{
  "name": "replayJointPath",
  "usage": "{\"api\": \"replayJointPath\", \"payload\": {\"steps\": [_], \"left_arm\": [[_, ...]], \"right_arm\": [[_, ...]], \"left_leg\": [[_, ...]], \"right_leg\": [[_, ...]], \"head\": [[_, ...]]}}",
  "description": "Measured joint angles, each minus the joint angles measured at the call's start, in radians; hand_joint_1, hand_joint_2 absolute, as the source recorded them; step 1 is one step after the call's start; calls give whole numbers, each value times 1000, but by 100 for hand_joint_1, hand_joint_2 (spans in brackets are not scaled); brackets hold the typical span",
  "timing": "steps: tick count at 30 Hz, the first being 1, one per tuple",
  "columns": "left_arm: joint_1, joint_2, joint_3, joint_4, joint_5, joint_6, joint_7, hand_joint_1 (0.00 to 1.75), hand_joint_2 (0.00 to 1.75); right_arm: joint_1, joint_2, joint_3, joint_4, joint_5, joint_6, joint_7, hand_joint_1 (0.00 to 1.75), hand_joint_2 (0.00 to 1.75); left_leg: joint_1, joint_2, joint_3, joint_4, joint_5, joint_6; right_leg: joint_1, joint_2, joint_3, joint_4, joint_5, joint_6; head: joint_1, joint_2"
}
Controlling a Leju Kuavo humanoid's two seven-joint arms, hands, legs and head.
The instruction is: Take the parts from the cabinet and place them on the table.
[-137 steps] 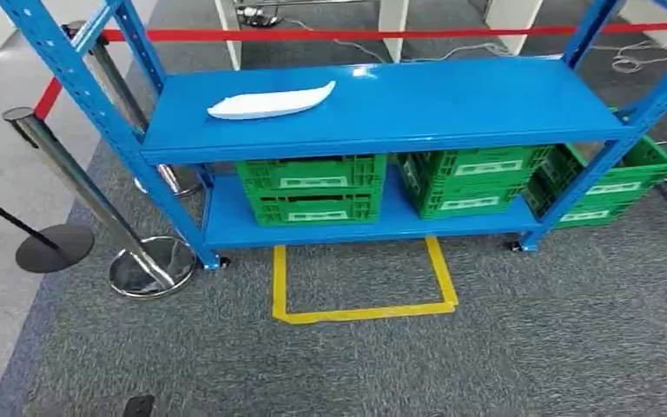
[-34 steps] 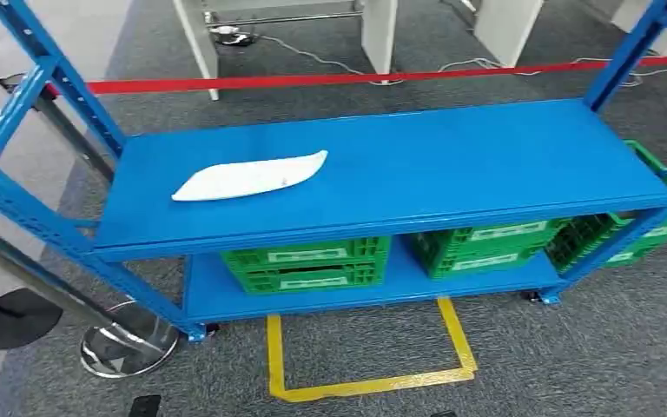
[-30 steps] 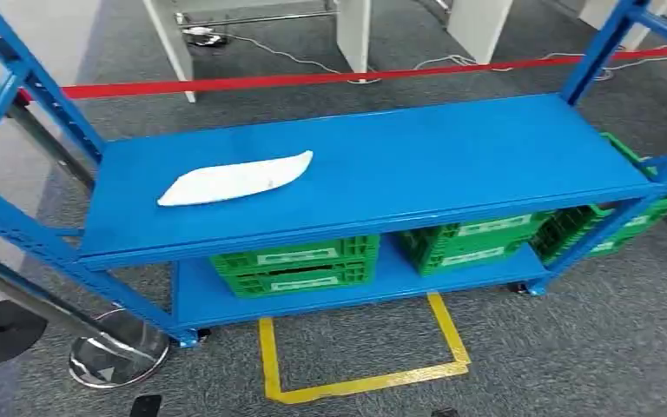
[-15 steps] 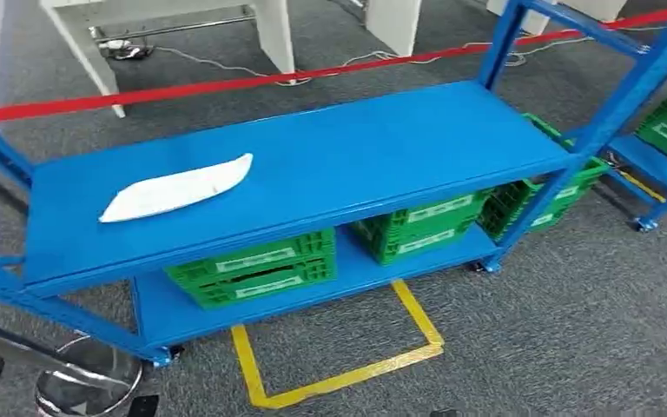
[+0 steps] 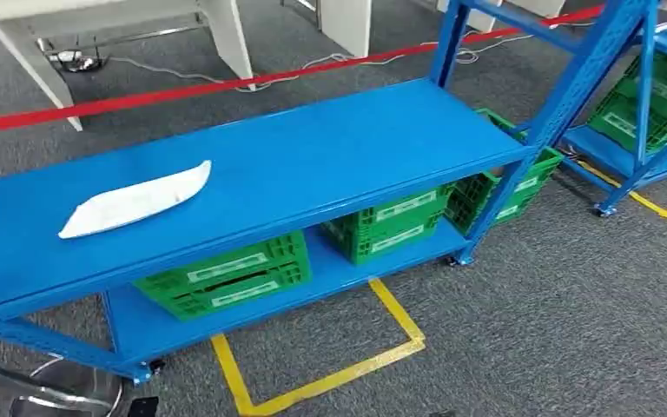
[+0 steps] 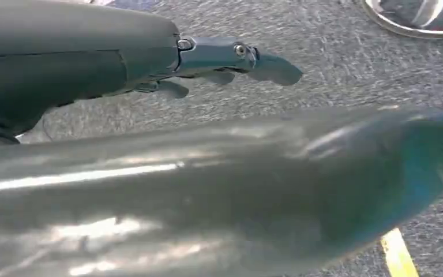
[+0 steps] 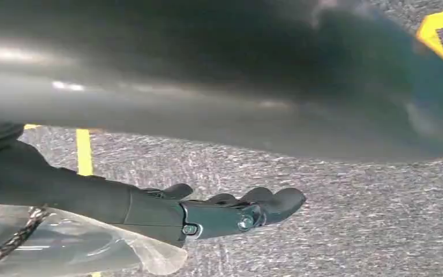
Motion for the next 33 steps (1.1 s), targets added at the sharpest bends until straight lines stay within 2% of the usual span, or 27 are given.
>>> {"api": "replayJointPath", "payload": {"steps": [2,3,4,6,7,8,9,10,11,12,13,14,17,19,20,21,22,23,24,26,27,28,29,30,31,32,33], "left_arm": [[4,1,1,0,0,1,0,0,0],[3,0,2,0,0,1,0,0,0],[1,0,2,0,-1,0,0,0,0],[1,-2,2,0,-1,0,0,0,0],[1,-2,2,0,-1,0,0,0,0],[2,-1,3,0,-1,0,0,0,0],[2,-1,4,0,-1,0,0,0,0],[2,-1,5,0,-1,0,0,0,0],[2,-2,6,0,-1,0,0,0,0],[2,-3,7,0,-1,0,0,0,0],[2,-2,8,0,-1,-1,0,0,0],[0,-2,9,0,-1,-1,0,0,0],[0,-1,9,0,-1,-1,0,0,0],[-1,-1,9,0,-3,-1,-1,0,0],[-2,-1,9,0,-3,-1,-1,0,0],[-1,-1,9,0,-4,-1,-1,0,0],[0,-1,9,0,-4,-1,-1,0,0],[2,-1,9,0,-4,-1,-1,0,0],[4,-1,9,0,-4,-2,-1,0,0],[3,-1,10,0,-4,-2,-1,0,0],[3,0,10,0,-4,-2,-1,0,0],[4,1,10,0,-4,-1,-1,0,0],[3,1,10,0,-4,-2,-2,0,0],[-1,1,10,0,-5,-2,-3,0,0],[0,0,10,0,-6,-2,-4,0,0],[2,0,10,0,-6,-2,-5,0,0],[5,2,10,0,-7,-1,-6,0,0]], "right_arm": [[0,0,0,0,0,0,0,0,0],[1,0,0,0,0,0,0,0,0],[0,0,0,0,0,0,0,0,0],[0,0,0,0,0,0,0,0,0],[1,0,0,0,0,-1,0,0,0],[4,0,0,0,0,-1,0,0,0],[5,0,0,0,0,-1,0,0,0],[5,-1,0,0,0,0,0,0,0],[4,-1,0,0,-1,0,-1,0,0],[3,-1,0,0,-1,0,-2,0,0],[2,-1,0,0,-1,0,-2,0,0],[0,-1,0,0,-2,1,-3,0,0],[5,-2,0,0,-2,4,-3,0,0],[4,-2,0,0,-3,7,-5,0,0],[3,-2,0,0,-3,8,-9,0,0],[2,-2,0,0,-3,9,-12,0,0],[2,-2,0,0,-3,11,-14,0,0],[2,-2,0,0,-3,10,-14,0,0],[3,-2,0,0,-3,10,-14,0,0],[4,-2,0,0,-3,10,-14,0,0],[3,-2,0,0,-3,10,-14,0,0],[4,-1,0,0,-3,11,-14,0,0],[2,-1,0,0,-3,12,-15,0,0],[0,-2,0,0,-3,16,-16,0,0],[1,-2,0,0,-4,18,-16,0,0],[1,-2,0,0,-4,19,-16,0,0],[0,-2,0,0,-4,19,-16,0,0]], "left_leg": [[0,0,5,-10,5,13],[4,1,9,-17,11,19],[5,0,9,-18,11,24],[3,1,10,-17,8,30],[3,2,10,-17,6,32],[3,2,11,-17,4,32],[3,1,15,-17,1,31],[3,0,20,-16,-3,29],[4,0,28,-16,-8,26],[5,0,35,-16,-14,23],[0,-1,39,-15,-22,13],[-4,-1,36,-6,-29,8],[-1,0,41,-10,-32,-3],[2,-1,30,26,-59,-14],[3,-1,4,85,-88,-18],[4,-1,-43,180,-127,-22],[5,-1,-89,263,-154,-24],[5,-1,-127,322,-161,-24],[5,-1,-137,324,-141,-21],[4,-1,-101,210,-42,-12],[2,-1,-65,115,17,-4],[-3,-1,-40,53,38,5],[-7,0,-31,36,22,8],[-7,0,-23,19,9,8],[-8,-1,-26,12,9,12],[-8,-2,-24,9,8,15],[-2,-6,-8,0,8,19]], "right_leg": [[-1,-1,4,-5,-1,14],[-5,0,-7,10,-10,18],[-4,-1,-28,51,-38,21],[-6,0,-109,212,-115,27],[-6,-1,-153,292,-142,31],[-6,-1,-178,331,-142,32],[-7,-1,-176,318,-118,33],[-9,-1,-154,264,-76,34],[-12,-3,-110,172,-24,34],[-14,-4,-73,95,13,34],[-13,-8,-33,27,16,34],[-12,-5,-20,7,8,23],[-7,-3,-21,14,1,6],[-13,-4,-10,8,-2,-7],[-13,-5,-5,8,-6,-14],[-11,-6,1,8,-11,-19],[-10,-5,5,8,-15,-22],[-9,-3,12,8,-22,-22],[-8,-2,20,8,-28,-22],[-5,3,42,8,-41,-21],[-5,3,55,8,-49,-19],[-6,3,49,4,-56,-16],[-1,5,52,6,-65,-7],[-2,5,49,4,-65,-3],[-2,2,69,6,-59,3],[-2,2,68,6,-54,12],[-3,0,67,10,-63,16]], "head": [[-2,0],[-2,0],[4,0],[6,0],[7,0],[6,0],[6,0],[8,0],[7,0],[7,0],[8,0],[10,0],[4,0],[0,0],[-4,0],[-2,0],[-3,0],[-3,0],[-3,0],[-3,0],[-2,0],[-3,0],[-1,0],[-4,0],[-2,0],[-3,0],[-2,0]]}}
